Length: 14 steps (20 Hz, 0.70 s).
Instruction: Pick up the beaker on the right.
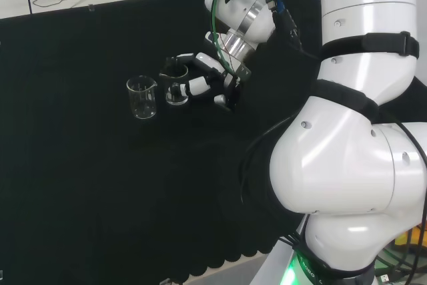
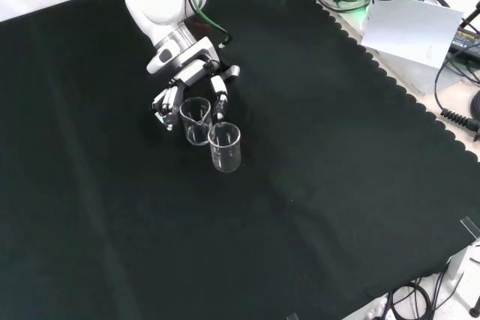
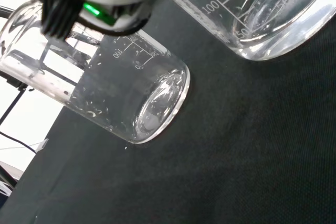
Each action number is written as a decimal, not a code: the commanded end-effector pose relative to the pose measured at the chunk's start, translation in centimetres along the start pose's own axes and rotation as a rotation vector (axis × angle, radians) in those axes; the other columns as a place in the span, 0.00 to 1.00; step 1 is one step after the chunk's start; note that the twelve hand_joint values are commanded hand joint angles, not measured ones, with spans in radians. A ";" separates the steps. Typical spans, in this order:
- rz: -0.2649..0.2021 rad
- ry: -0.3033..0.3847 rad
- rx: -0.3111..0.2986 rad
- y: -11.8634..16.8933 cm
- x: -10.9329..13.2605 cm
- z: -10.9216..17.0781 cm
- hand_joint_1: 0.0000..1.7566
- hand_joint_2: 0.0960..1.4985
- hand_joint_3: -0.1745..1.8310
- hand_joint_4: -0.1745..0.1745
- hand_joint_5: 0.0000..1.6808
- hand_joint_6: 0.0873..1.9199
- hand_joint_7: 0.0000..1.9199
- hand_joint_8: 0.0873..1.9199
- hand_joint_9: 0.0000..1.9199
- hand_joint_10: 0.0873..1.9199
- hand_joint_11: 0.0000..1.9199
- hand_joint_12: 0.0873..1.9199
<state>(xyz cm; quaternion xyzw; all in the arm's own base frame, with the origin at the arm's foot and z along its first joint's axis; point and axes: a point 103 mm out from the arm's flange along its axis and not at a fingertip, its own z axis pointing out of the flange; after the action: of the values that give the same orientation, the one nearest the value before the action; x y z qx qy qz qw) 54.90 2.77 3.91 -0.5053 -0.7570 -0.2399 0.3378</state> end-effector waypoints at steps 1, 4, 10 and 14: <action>-0.007 0.025 -0.001 0.3 0.2 0.4 0.53 0.30 0.38 0.43 0.36 0.00 0.24 0.32 0.28 0.27 0.04 0.70; -0.007 0.039 0.000 0.3 0.1 0.5 0.53 0.30 0.38 0.42 0.36 0.00 0.24 0.32 0.28 0.27 0.05 0.70; -0.007 0.056 0.009 0.4 0.4 0.7 0.53 0.30 0.39 0.41 0.35 0.01 0.23 0.31 0.29 0.27 0.06 0.70; -0.010 0.043 0.003 0.4 0.3 0.5 0.53 0.30 0.39 0.41 0.35 0.02 0.23 0.31 0.30 0.26 0.07 0.69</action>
<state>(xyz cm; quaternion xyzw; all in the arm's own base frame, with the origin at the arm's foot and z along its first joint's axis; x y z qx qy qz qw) 54.97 3.67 3.80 -0.4953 -0.7516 -0.2503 0.3565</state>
